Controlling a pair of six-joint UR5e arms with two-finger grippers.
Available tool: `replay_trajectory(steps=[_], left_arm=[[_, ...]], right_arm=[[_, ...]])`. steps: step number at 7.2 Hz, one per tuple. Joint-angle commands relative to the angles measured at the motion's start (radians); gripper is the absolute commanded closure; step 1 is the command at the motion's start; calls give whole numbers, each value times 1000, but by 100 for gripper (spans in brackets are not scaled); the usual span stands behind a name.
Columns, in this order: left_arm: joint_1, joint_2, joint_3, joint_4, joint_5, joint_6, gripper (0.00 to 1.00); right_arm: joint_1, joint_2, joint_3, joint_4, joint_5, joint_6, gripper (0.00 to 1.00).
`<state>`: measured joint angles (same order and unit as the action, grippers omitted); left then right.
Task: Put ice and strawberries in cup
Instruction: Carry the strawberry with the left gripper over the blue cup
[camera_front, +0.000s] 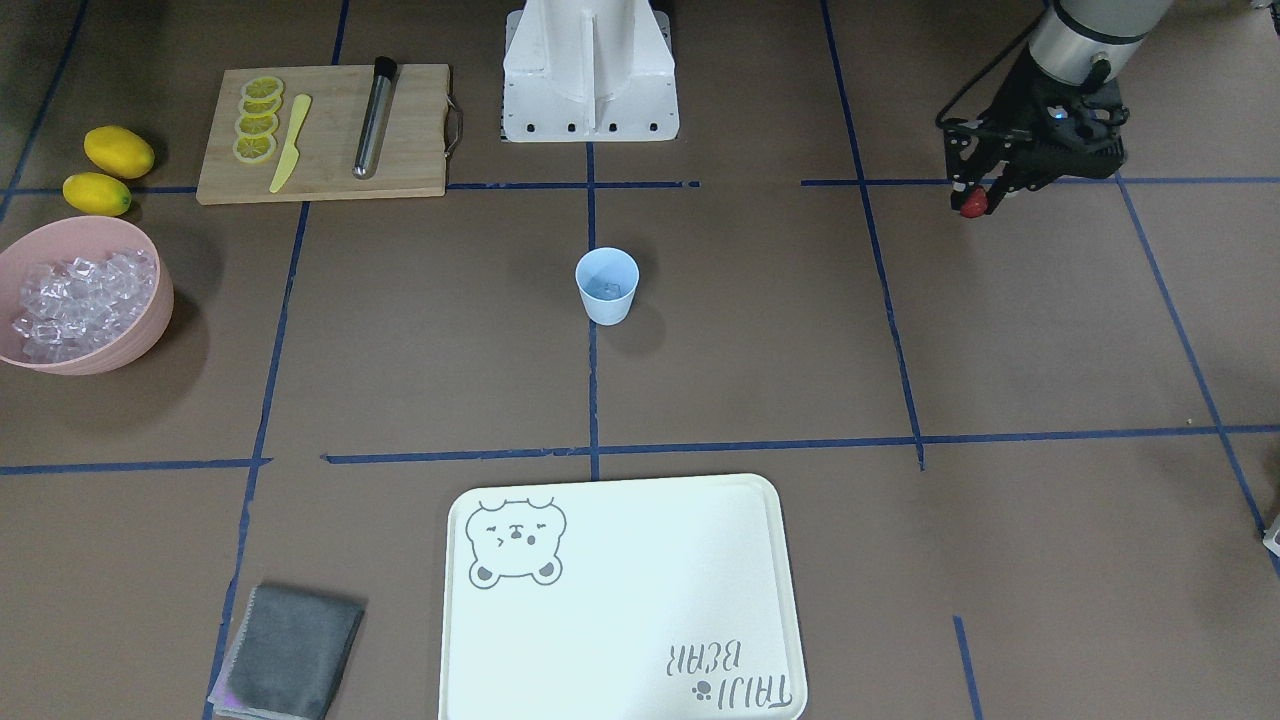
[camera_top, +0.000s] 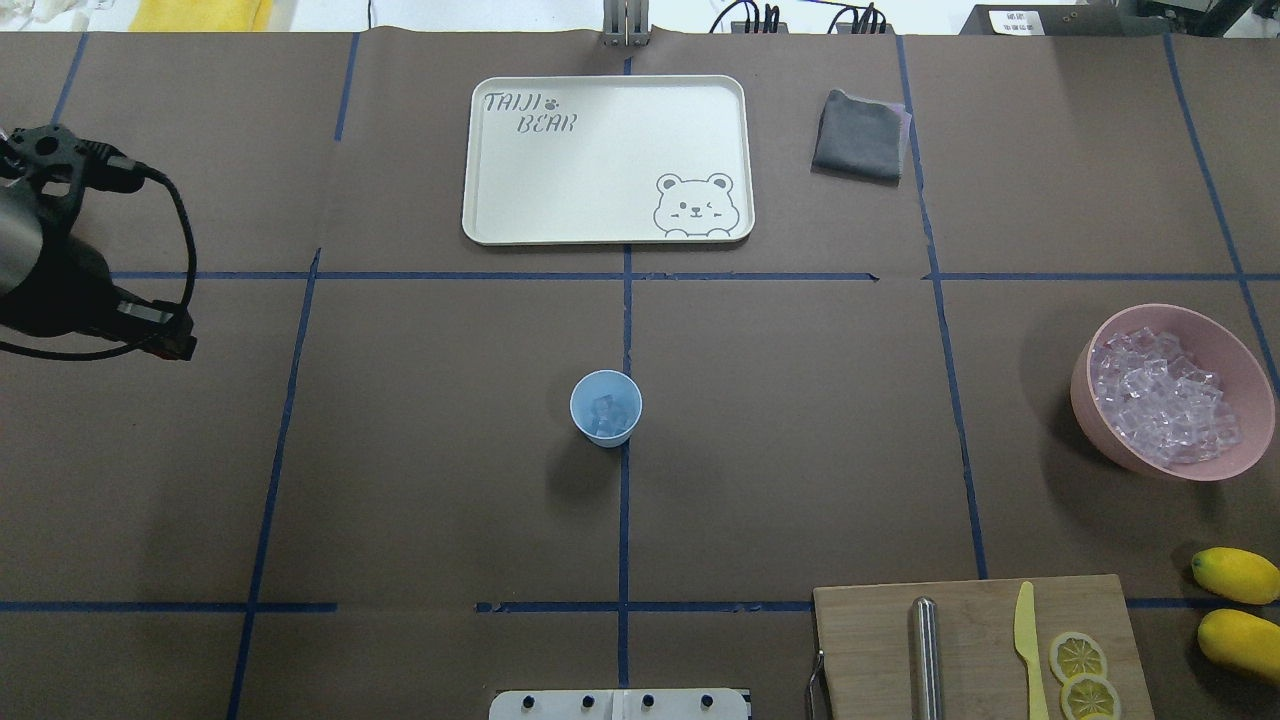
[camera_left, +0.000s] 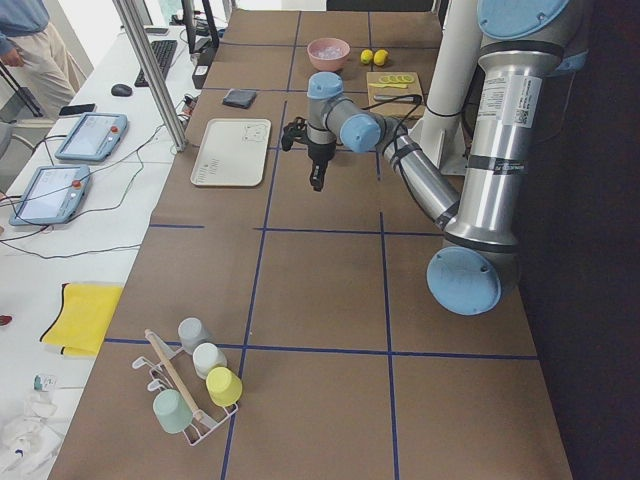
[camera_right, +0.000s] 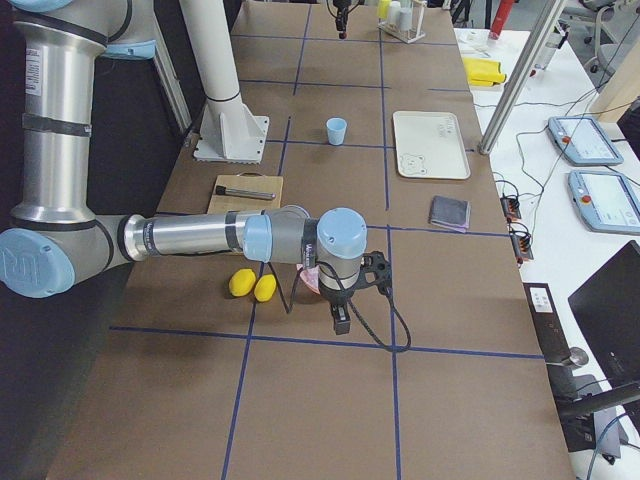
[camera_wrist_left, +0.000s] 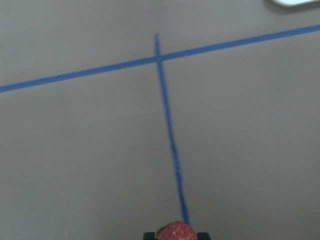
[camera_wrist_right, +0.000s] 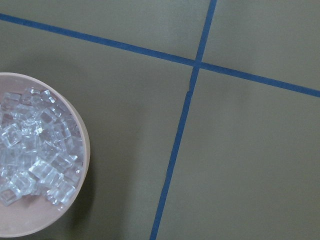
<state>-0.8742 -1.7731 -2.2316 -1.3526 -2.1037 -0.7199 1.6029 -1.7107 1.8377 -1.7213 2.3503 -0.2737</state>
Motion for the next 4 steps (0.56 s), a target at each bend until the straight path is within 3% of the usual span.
replay_trajectory(steps=[1,4], left_arm=[[131,-184,9,116,31,-164,97],[260,-389,171,115,156,-363,96]], right_arm=[[9,-3,11,0,0,-5,0],[9,-4,11,0,0,-4,0]])
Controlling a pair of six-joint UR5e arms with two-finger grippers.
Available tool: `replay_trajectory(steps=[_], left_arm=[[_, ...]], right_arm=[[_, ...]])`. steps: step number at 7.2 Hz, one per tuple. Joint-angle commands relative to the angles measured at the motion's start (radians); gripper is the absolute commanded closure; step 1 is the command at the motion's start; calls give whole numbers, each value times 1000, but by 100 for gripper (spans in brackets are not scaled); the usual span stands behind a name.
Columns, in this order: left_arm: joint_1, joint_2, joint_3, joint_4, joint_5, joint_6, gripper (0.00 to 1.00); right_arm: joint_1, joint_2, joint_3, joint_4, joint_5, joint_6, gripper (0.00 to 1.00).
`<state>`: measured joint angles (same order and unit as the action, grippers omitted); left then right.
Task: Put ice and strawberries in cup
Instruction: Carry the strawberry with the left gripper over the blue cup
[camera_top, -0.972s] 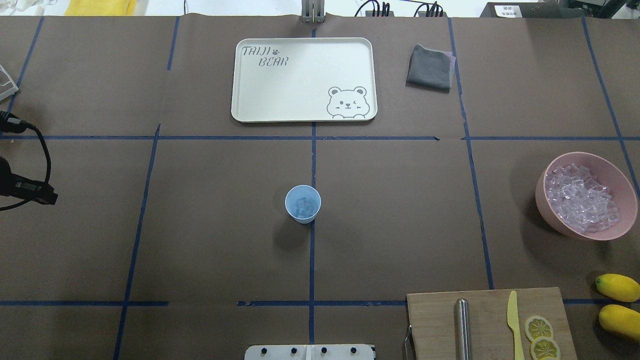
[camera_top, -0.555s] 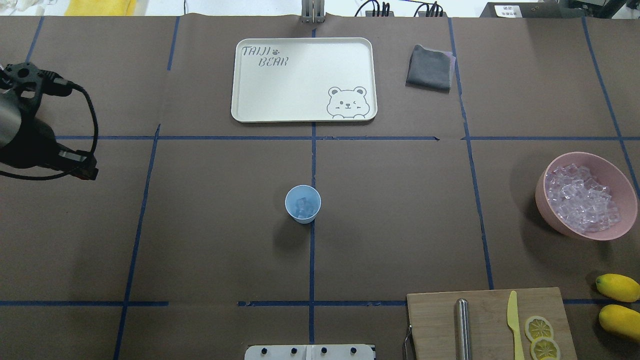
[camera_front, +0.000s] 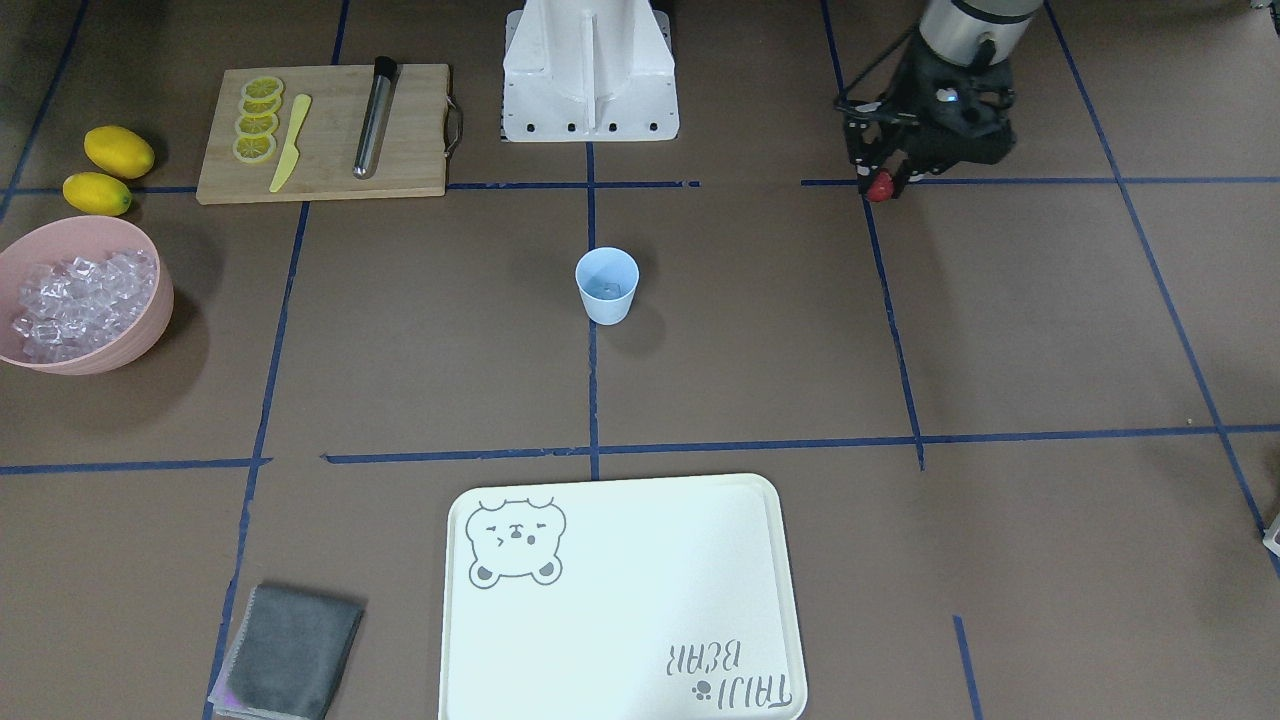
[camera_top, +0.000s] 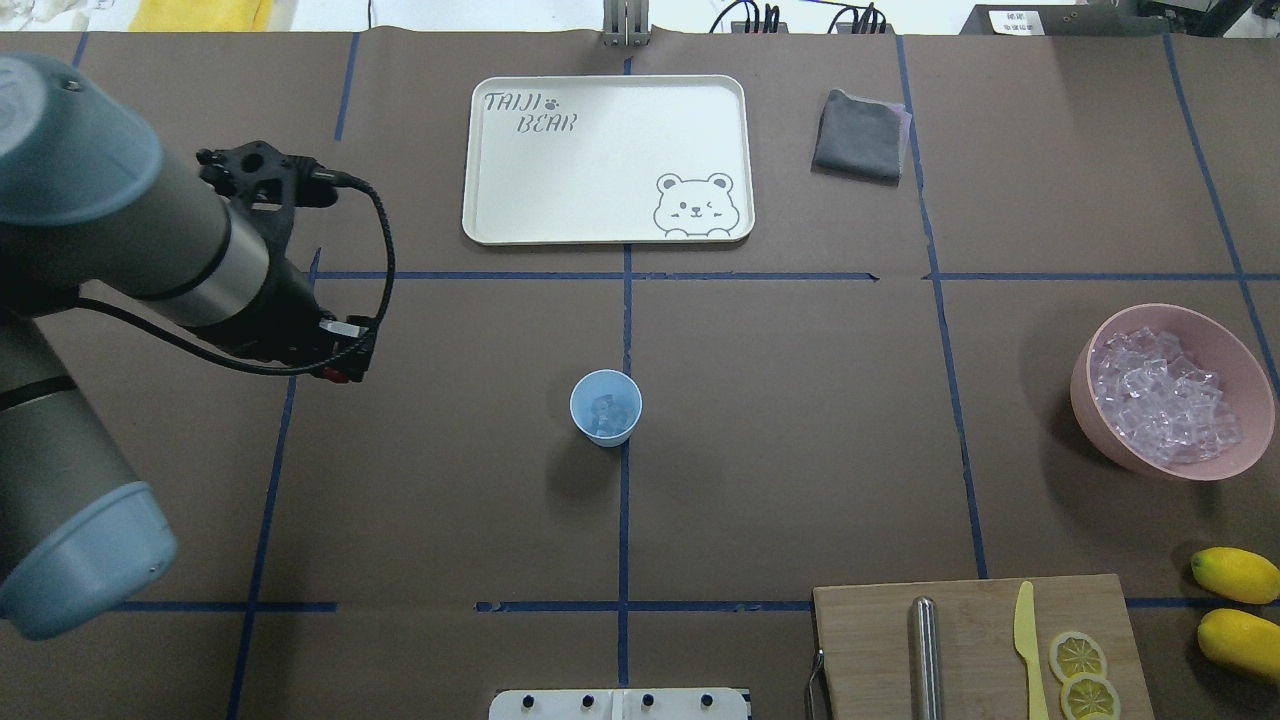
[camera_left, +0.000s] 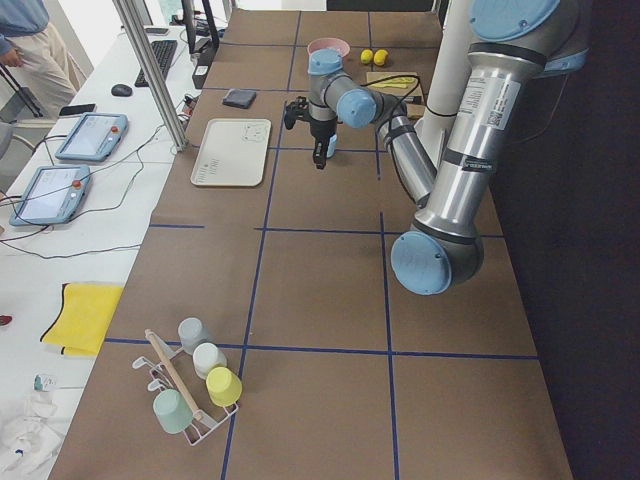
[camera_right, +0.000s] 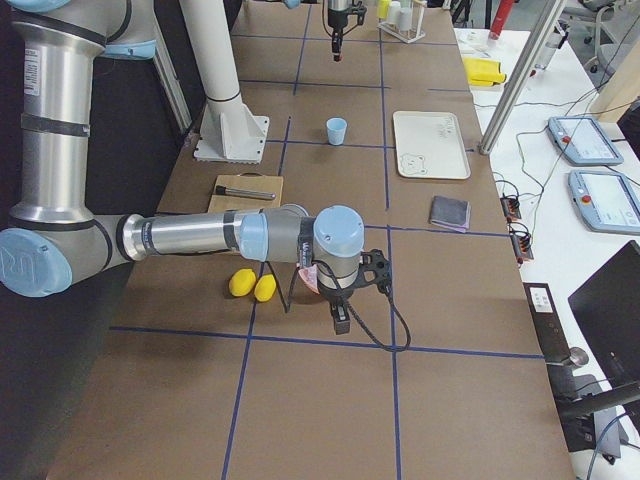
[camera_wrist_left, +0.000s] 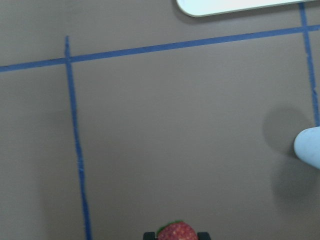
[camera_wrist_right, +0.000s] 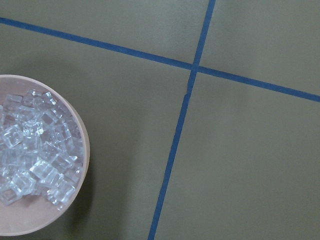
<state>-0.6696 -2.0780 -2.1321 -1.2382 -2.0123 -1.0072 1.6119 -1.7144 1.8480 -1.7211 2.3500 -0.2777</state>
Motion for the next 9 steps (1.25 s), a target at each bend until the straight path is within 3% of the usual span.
replay_trajectory(steps=[1,3,5,7,8,9], left_arm=[[77,-149,143,-3,79,-117,96],[119,-261,279,-24,121,-180,95],[140,-309,394,-133,125,-238,94],[192,-344,455,-138,165,-261,89],[199,-346,454,-138,165,-272,80],[199,-343,454,-147,165,-271,52]], right_arm=[[0,-1,0,0,0,2,0],[0,-1,7,0,0,3,0],[0,-1,8,0,0,5,0],[0,1,8,0,0,6,0],[0,1,8,0,0,8,0],[0,1,8,0,0,6,0]])
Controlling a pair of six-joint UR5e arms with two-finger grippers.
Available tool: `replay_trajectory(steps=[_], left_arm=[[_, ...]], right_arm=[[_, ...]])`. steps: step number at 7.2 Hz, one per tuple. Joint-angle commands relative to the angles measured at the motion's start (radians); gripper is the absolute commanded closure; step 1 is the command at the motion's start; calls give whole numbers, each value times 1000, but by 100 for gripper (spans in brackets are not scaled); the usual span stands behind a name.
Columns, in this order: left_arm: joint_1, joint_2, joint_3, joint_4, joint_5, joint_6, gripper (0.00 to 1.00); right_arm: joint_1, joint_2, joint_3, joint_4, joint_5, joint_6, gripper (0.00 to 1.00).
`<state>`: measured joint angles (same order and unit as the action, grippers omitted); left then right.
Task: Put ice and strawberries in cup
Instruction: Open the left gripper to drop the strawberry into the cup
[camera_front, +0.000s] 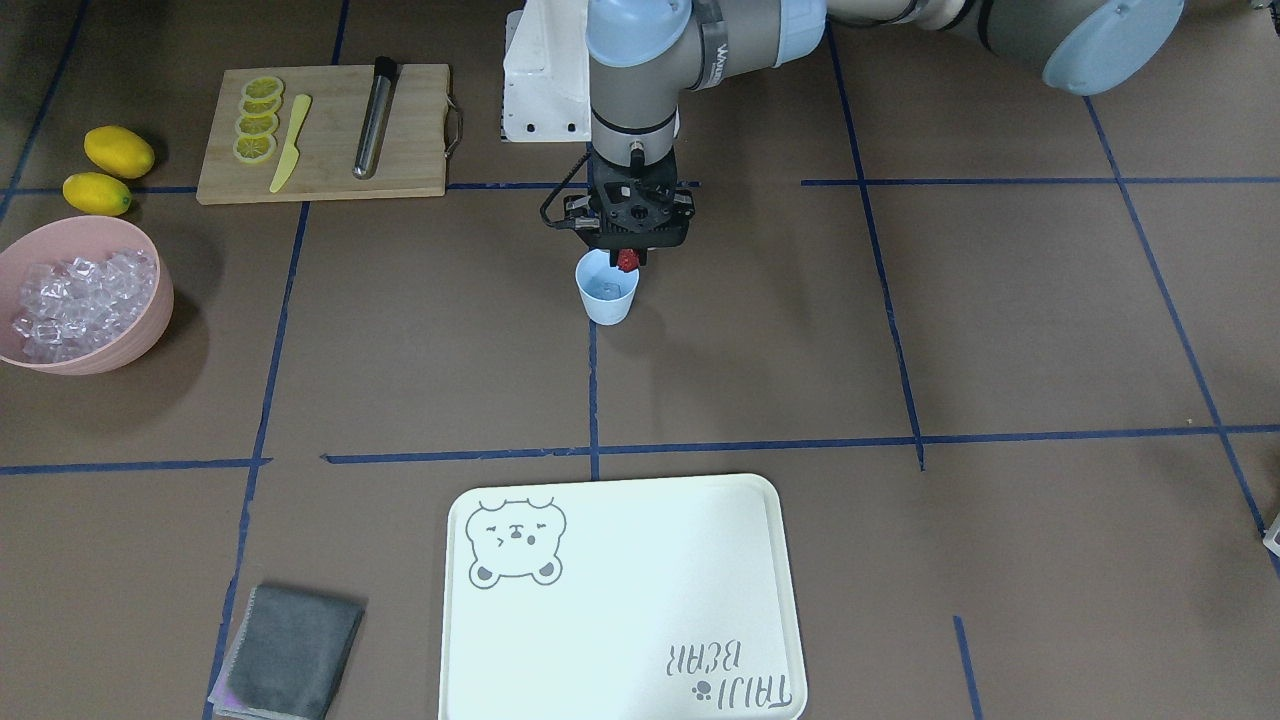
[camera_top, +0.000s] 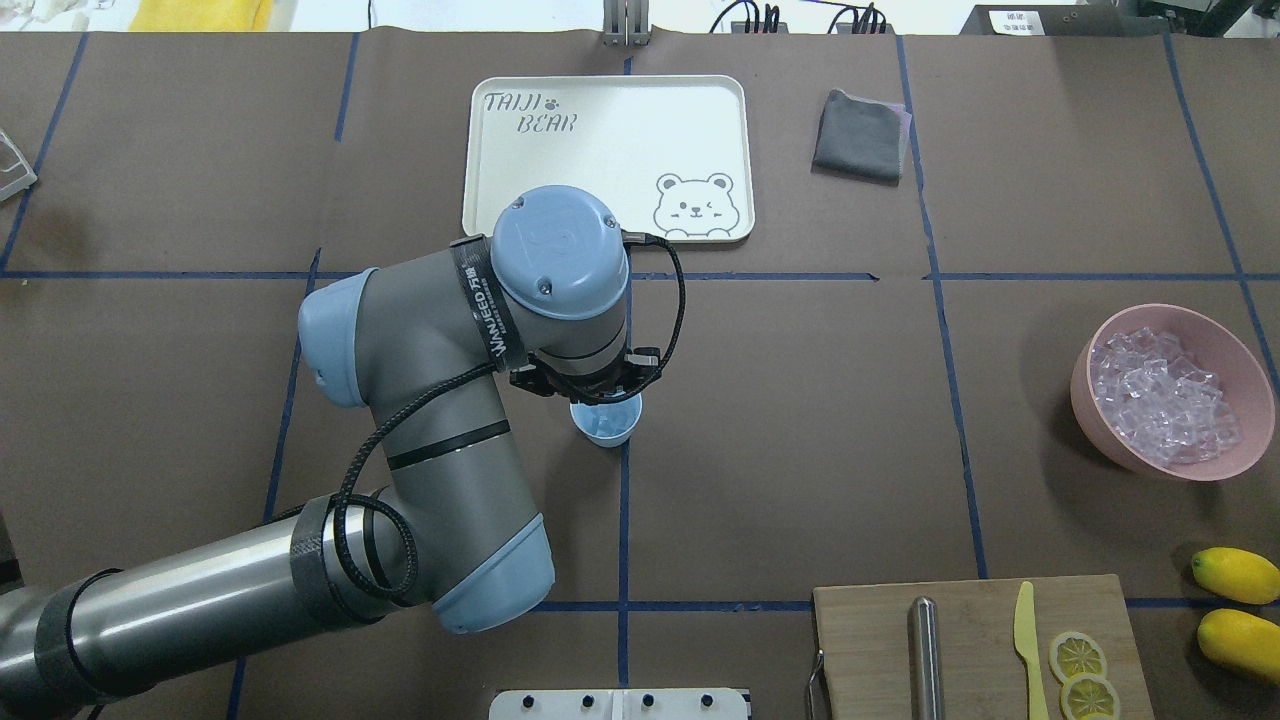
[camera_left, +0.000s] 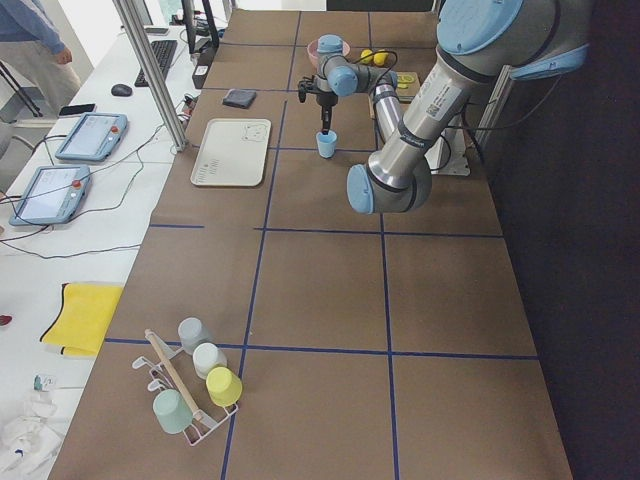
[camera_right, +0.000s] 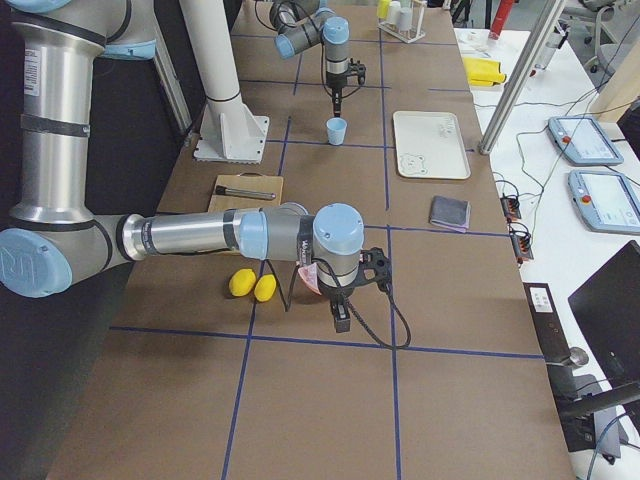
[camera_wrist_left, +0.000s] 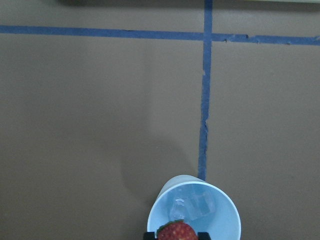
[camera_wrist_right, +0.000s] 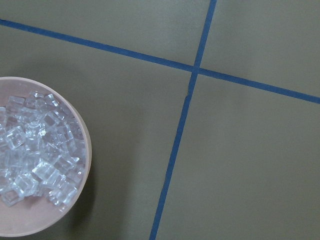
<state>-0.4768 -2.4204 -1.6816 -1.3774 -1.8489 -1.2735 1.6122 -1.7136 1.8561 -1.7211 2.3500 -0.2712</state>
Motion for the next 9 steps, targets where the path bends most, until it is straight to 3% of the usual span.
replay_trajectory(steps=[1,2,4,7,8,9], left_arm=[[6,1,3,-29,2,-1,32],[6,1,3,-43,2,-6,18],[4,3,3,-43,2,-1,1],[-41,56,-35,-31,-3,66,1],[-83,136,-108,-19,-7,156,1],[-161,233,-191,4,-86,271,1]], right_arm=[[0,0,0,0,0,1,0],[0,0,0,0,0,1,0],[0,-3,-1,0,0,3,0],[0,-12,-2,0,0,-2,0],[0,-15,-3,-2,0,-5,0],[0,-21,-3,0,0,-3,0]])
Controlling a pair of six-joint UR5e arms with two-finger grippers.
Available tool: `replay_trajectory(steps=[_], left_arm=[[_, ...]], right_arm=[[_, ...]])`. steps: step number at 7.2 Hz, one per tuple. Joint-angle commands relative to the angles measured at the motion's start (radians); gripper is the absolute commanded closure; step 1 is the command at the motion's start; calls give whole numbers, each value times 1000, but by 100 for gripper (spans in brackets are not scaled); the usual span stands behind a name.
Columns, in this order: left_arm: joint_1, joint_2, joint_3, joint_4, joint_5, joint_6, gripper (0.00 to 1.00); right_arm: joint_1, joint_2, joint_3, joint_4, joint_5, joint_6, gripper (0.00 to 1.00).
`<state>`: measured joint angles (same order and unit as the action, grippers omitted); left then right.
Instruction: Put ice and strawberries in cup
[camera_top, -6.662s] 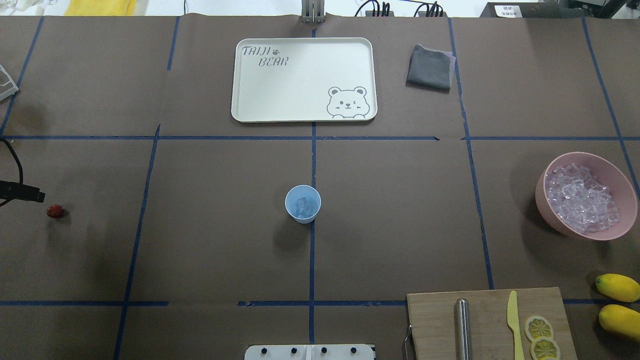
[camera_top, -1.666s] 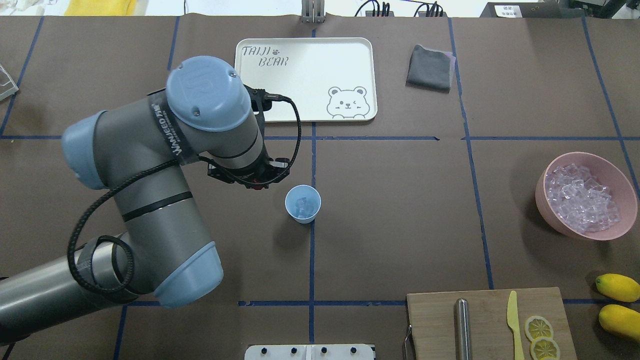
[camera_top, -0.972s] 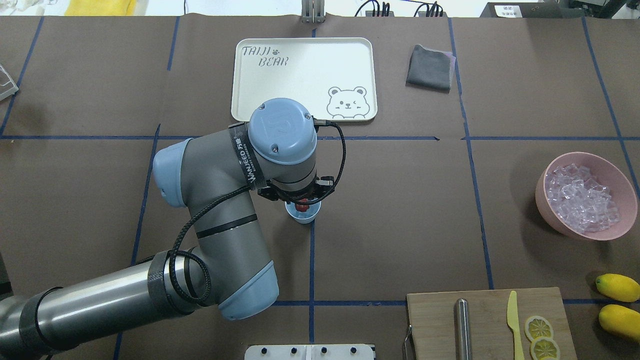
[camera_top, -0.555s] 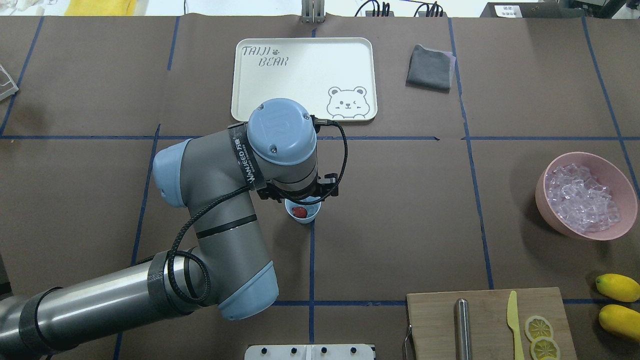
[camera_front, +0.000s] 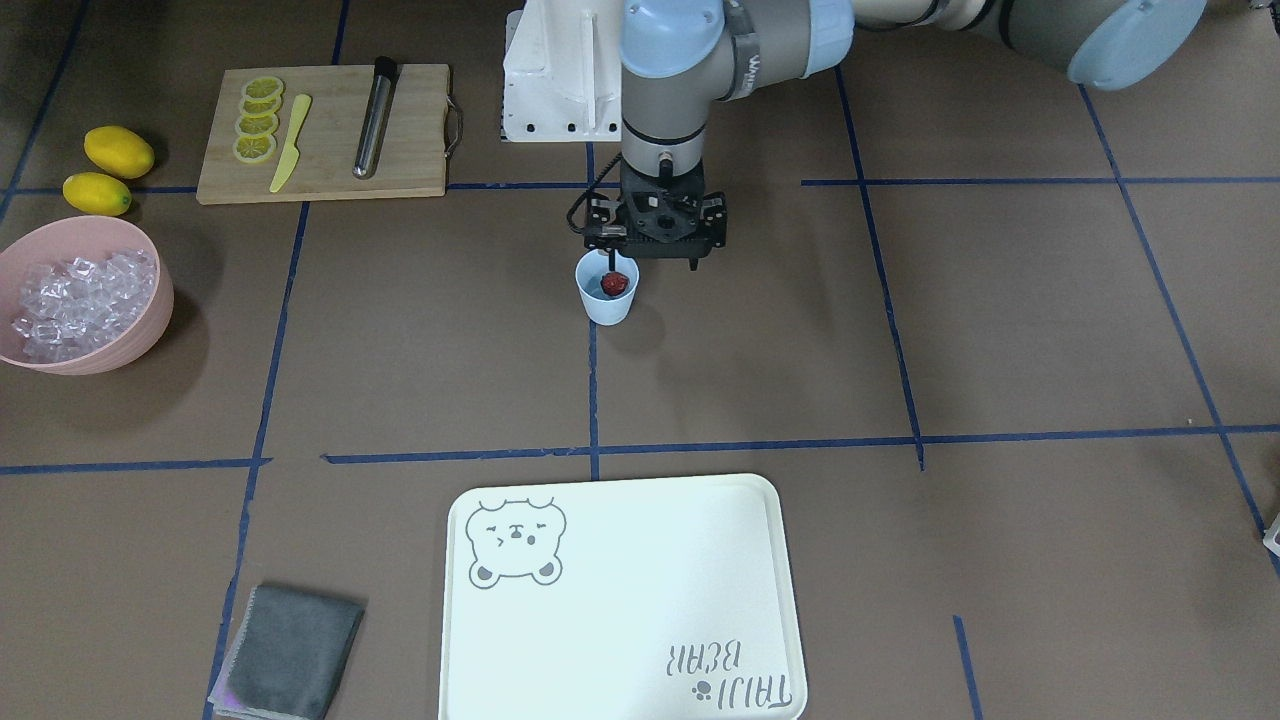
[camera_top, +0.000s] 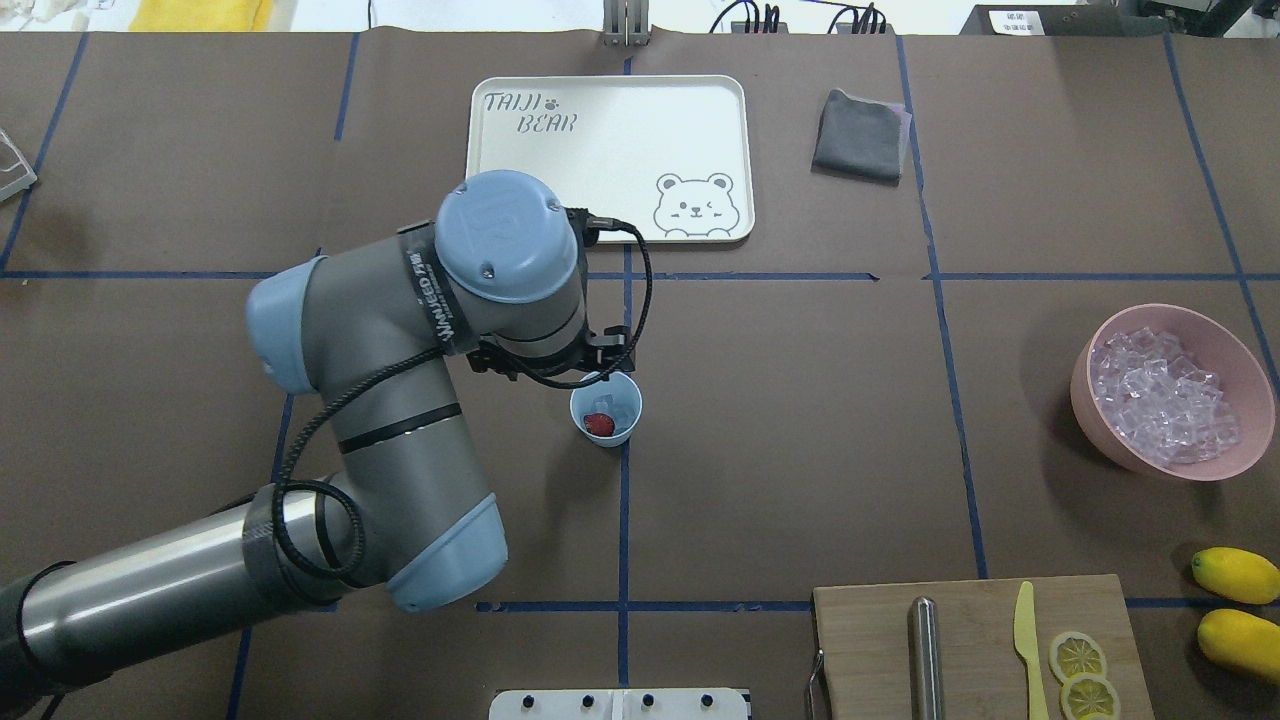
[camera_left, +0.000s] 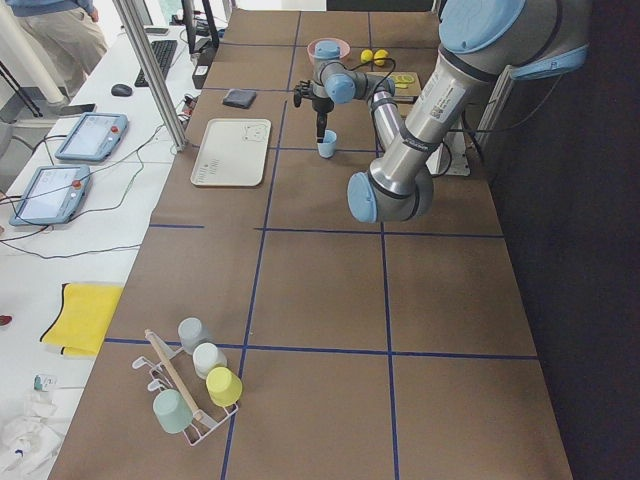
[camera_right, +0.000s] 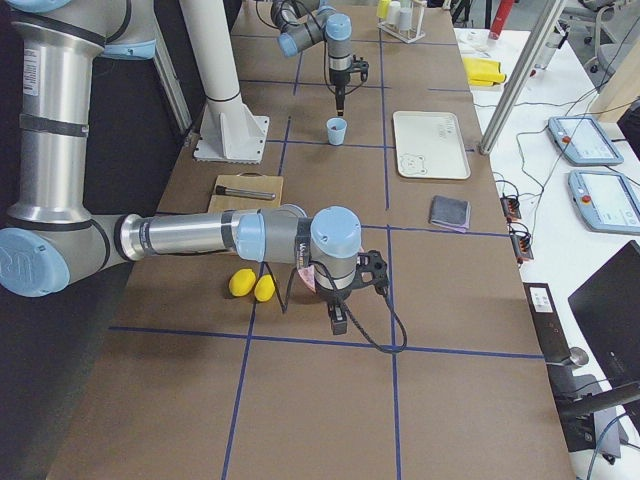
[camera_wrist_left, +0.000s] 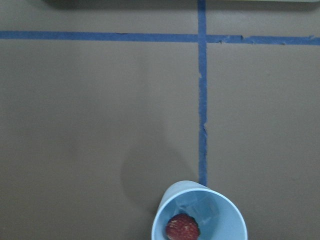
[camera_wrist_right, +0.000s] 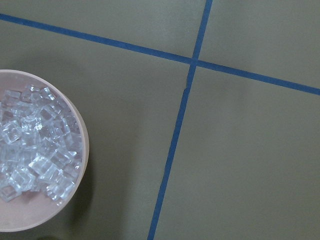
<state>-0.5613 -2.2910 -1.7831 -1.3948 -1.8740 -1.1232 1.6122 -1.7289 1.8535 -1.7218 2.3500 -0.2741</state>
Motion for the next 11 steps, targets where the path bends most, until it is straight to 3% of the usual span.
replay_trajectory(steps=[1,3,6,10,11], left_arm=[[-166,179,-163,77,-158,241,1],[-317,275,-237,173,-239,502,1],[-623,528,-225,169,-396,991,1],[-908,741,-124,155,-407,1083,0],[-966,755,-92,134,-409,1105,0]], right_arm=[[0,-6,0,1,0,1,0],[0,-3,0,1,0,6,0],[0,2,0,1,0,7,0],[0,3,0,1,0,9,0],[0,3,1,1,-2,9,0]])
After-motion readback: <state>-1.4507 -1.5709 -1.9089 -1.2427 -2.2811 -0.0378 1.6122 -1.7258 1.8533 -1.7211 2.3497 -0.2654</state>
